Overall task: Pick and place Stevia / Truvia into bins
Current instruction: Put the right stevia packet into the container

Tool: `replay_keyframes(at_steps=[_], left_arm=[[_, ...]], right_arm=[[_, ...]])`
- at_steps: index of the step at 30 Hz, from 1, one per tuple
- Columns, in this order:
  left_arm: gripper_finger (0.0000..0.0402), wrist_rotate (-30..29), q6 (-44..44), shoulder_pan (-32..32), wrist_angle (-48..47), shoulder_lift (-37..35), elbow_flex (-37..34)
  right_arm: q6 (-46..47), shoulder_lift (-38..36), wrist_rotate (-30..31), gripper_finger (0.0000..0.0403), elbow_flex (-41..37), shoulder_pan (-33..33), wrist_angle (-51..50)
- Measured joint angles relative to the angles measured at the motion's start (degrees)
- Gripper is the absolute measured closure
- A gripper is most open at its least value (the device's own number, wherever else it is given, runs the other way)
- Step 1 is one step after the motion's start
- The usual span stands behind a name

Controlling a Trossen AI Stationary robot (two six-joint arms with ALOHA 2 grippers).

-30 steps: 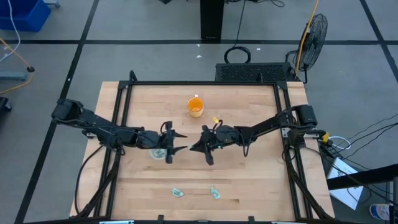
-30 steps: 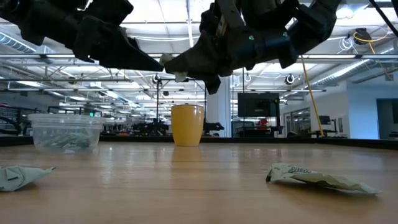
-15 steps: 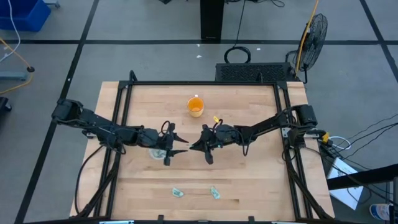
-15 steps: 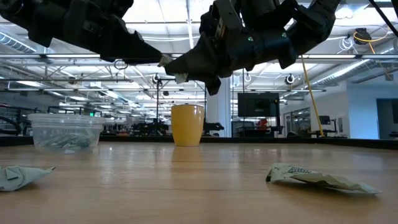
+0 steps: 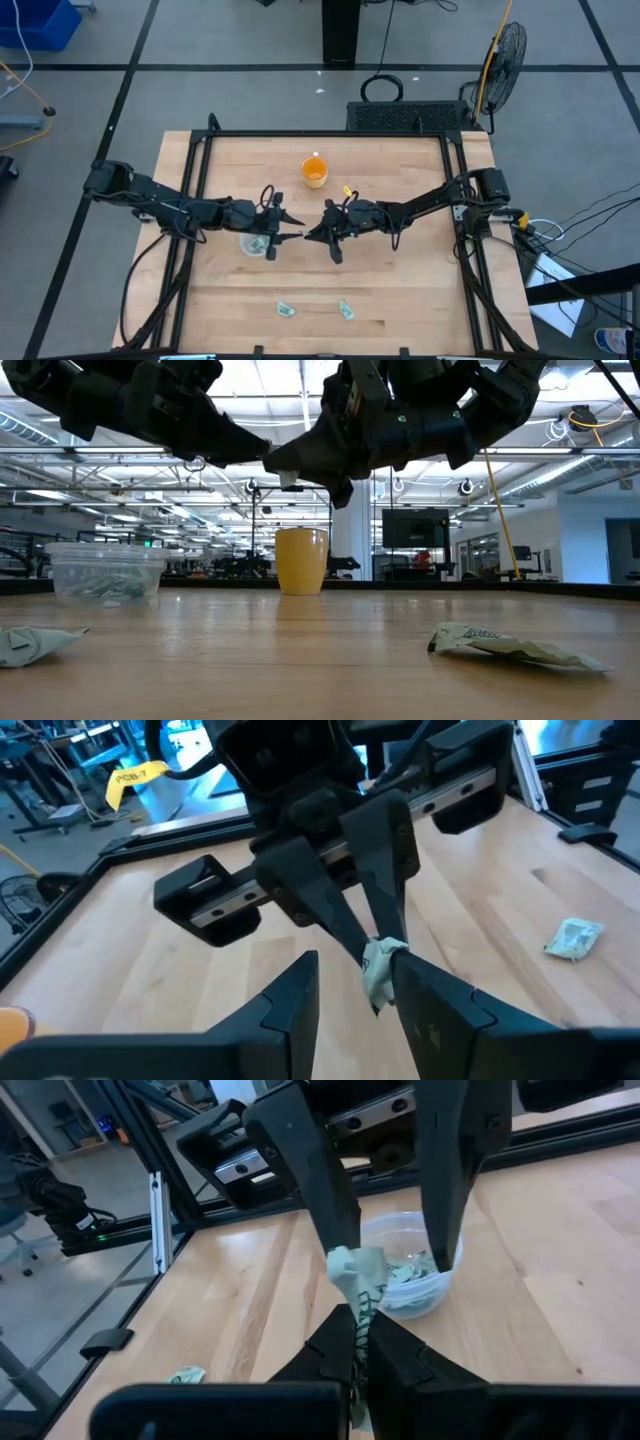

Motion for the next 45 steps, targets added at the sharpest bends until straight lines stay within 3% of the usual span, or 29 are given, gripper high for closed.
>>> replay_keyframes(at_steps=[5,23,27,33,39,45], left_arm=[[0.0268,2.2,-0.5,0.1,0.2,0.0,0.0],[0.0270,0.8,1.0,0.1,3.4,-0.1,0.0],[0.0298,0.8,2.3,0.1,4.3,-0.1,0.0],[0.0383,1.0,2.1,0.2,4.3,-0.1,0.0],[0.0373,0.9,2.1,0.2,4.3,-0.1,0.0],[0.0389,0.8,1.7,0.2,4.2,0.0,0.0]], right_arm=[[-0.3,0.0,0.0,0.0399,0.0,0.0,1.0],[-2.4,0.1,0.1,0.0399,-0.1,-0.8,5.2],[-2.5,0.0,0.2,0.0399,0.0,-0.9,5.7],[-3.5,0.0,0.3,0.0399,0.0,-0.9,6.3],[-4.0,0.0,0.3,0.0388,0.0,-0.9,6.3],[-5.0,0.0,0.3,0.0334,0.0,-0.8,6.2]])
